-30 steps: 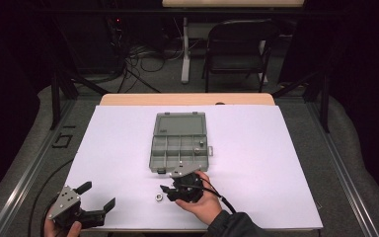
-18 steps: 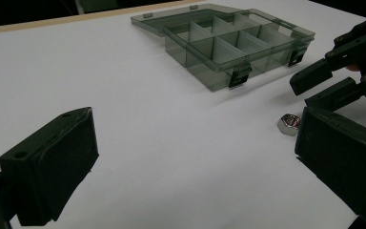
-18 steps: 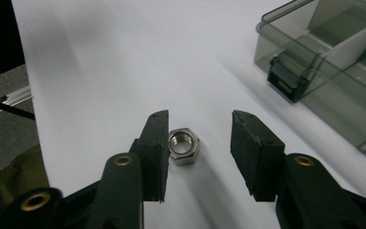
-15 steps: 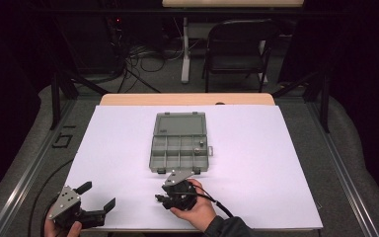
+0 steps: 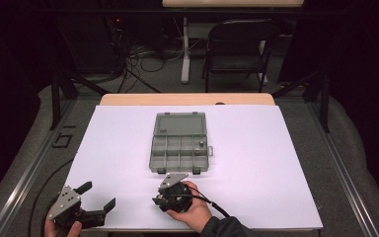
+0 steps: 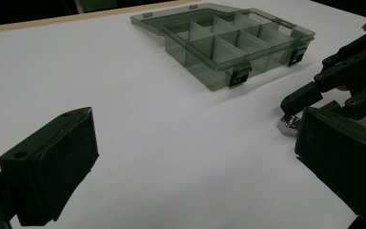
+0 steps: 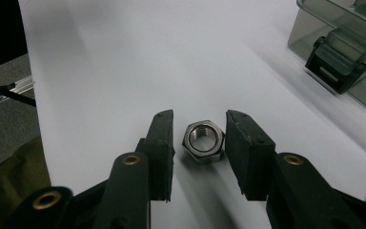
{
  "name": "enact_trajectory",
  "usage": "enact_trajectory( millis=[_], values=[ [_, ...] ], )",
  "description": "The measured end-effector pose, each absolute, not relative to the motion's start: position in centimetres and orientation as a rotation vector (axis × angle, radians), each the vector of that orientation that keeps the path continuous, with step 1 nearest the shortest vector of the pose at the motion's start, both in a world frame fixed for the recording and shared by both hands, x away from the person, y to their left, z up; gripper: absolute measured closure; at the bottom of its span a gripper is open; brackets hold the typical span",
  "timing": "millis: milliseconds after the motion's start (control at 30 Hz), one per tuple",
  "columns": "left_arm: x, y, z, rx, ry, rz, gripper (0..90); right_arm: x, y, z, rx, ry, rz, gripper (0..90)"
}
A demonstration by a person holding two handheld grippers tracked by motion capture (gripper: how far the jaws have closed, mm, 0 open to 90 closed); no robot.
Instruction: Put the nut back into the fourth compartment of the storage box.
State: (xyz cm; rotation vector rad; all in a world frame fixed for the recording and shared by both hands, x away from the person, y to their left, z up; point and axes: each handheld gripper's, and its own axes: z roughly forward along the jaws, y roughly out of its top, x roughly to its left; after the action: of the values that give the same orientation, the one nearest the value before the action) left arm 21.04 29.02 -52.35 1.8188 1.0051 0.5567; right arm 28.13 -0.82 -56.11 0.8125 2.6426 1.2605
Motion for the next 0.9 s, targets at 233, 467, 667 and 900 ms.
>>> enact_trajectory(
  millis=[233,467,667,900],
  values=[
    [21.06,29.05,-52.37,1.820,1.004,0.558,0.6,28.07,-0.14,-56.40,0.786,2.649,1.222,69.2],
    [21.08,29.05,-52.37,1.820,1.005,0.558,0.6,28.19,-0.27,-56.29,0.753,2.663,1.227,70.3],
    [21.07,29.04,-52.37,1.820,1.005,0.558,0.6,28.16,-0.27,-56.29,0.754,2.660,1.227,70.4],
    [21.08,29.05,-52.39,1.819,1.005,0.558,0.6,27.92,-0.54,-55.64,0.769,2.642,1.264,70.4]
  ],
)
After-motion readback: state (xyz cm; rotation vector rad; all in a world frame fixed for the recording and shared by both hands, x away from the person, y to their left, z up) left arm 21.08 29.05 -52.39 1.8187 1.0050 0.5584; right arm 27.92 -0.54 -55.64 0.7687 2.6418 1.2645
